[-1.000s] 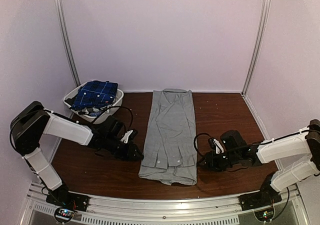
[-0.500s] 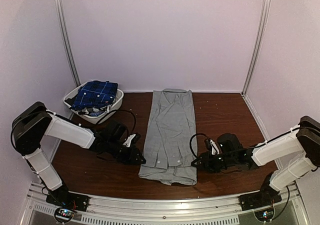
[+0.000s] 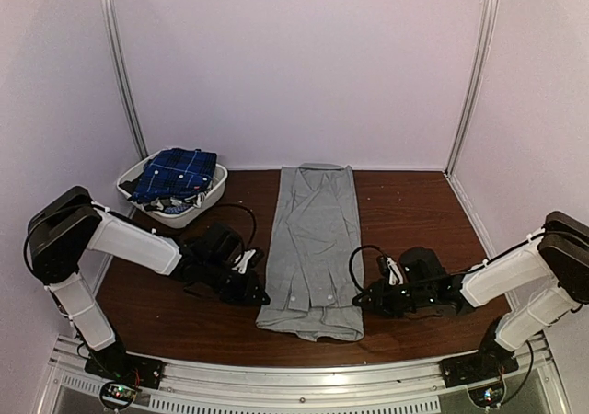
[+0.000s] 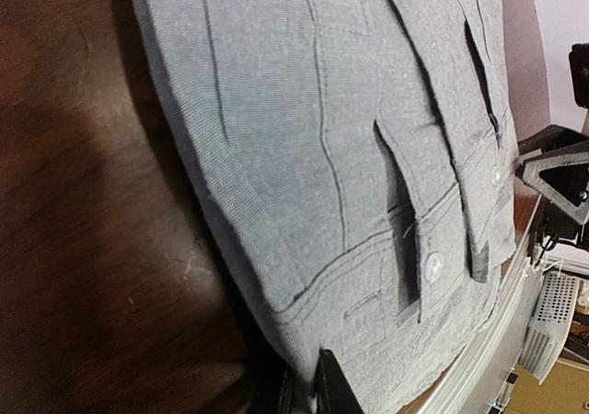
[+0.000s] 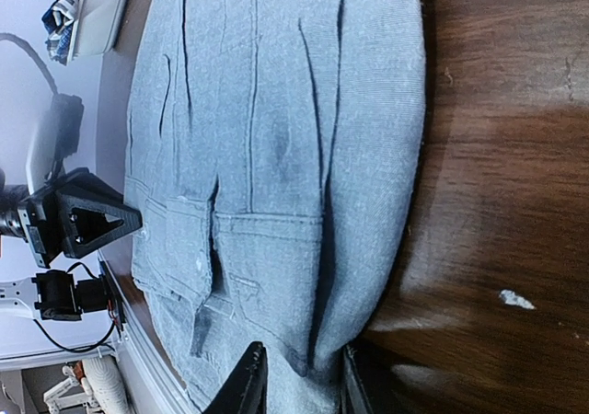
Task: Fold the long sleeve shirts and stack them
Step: Pick up the rectangle-folded shirt from the center of the board, then fold the rectangle-folded shirt at the center of the board.
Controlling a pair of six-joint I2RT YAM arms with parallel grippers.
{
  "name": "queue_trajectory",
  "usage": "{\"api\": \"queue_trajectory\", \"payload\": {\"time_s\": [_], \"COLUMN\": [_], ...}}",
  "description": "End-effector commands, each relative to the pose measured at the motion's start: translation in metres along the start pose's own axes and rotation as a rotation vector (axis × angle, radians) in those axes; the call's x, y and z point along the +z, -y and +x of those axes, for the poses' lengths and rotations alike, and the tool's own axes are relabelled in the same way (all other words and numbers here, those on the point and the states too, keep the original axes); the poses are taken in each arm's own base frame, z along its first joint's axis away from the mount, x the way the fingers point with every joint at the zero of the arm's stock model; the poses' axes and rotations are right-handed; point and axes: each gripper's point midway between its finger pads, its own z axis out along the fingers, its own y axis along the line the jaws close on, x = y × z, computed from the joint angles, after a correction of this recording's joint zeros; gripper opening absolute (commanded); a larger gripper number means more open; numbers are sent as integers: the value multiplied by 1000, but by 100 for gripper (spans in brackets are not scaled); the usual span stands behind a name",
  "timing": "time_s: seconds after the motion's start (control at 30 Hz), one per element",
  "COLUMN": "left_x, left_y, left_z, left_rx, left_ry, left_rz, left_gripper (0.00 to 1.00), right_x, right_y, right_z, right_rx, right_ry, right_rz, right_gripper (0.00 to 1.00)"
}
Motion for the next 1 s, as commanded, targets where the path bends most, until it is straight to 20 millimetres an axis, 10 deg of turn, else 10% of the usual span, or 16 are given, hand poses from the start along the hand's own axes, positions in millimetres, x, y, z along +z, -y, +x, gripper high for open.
{"api": "queue_trajectory", "payload": {"time_s": [0.0,0.37,0.97], "left_x": [2,-12,-66], "left_y": [7,45,84], "left_z": [0,-20,-89], "left_rx": [4,61,-25], "left_ry": [-6,45,216], "left_rz": [3,91,320], "left_gripper": [7,0,0], "right_x": [1,-6,-24], "right_y": [2,-18,-67], "right_z": [3,-7,-74], "right_rx": [-5,-21,-15], "right_ry": [-4,14,120], "right_rz": [-4,-39,-140], "right_gripper": [27,4,0]}}
